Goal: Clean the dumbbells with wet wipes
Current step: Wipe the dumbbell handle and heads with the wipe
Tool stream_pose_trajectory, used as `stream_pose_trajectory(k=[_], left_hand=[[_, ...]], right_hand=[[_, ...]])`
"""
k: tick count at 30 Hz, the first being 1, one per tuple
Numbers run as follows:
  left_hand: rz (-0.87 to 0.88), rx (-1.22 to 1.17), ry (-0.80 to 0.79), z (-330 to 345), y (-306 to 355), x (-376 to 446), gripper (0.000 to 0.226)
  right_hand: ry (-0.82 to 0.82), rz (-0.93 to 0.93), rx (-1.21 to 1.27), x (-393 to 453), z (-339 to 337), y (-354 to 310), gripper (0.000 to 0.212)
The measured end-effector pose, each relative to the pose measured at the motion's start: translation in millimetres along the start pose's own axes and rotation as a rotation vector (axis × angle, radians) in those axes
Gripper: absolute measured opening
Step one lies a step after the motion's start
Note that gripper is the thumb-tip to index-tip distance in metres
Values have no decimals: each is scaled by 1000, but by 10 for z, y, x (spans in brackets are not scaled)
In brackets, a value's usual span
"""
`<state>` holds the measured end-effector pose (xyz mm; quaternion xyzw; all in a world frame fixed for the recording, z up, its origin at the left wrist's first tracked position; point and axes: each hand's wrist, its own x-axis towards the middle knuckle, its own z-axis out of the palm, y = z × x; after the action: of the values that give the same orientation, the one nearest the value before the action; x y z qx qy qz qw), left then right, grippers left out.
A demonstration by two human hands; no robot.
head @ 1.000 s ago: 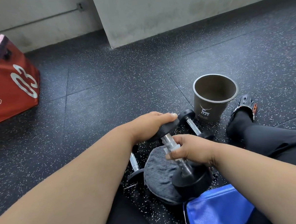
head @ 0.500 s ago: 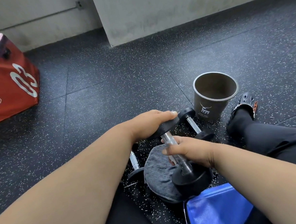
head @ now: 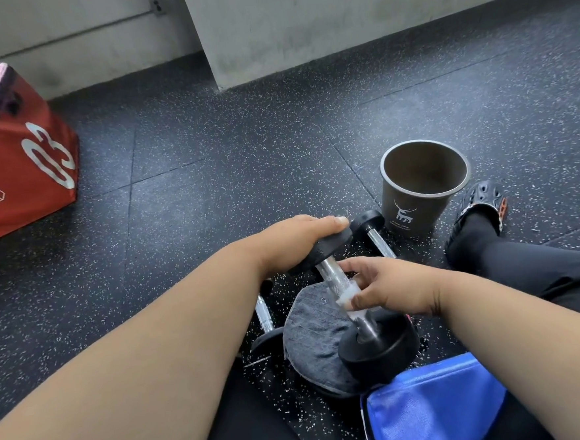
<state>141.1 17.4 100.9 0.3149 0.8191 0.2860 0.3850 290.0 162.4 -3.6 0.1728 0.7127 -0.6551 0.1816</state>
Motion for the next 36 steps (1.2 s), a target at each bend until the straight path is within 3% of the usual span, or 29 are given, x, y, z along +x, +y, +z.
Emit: stream_pose_trajectory(k=[7,11,16,21,24,36], left_hand=[[6,22,-3,8,31,-13,43],[12,24,-13,33,25,14,66],[4,51,-19,38,38,8,62],[19,68,1,40,63,-63,60],[46,99,7,51,48,-57,66],[45,172,21,51,92,-182,67]], right_hand=[[457,-86,-468,-13,329,-72,61],[611,-109,-616,60,489,-170,48],[603,-56,-678,51,554,-148,46],[500,-14,-719,-64,563,-63,75],[448,19,-693,-101,539,-51,72],[339,-40,-53,-95,448,3,73]])
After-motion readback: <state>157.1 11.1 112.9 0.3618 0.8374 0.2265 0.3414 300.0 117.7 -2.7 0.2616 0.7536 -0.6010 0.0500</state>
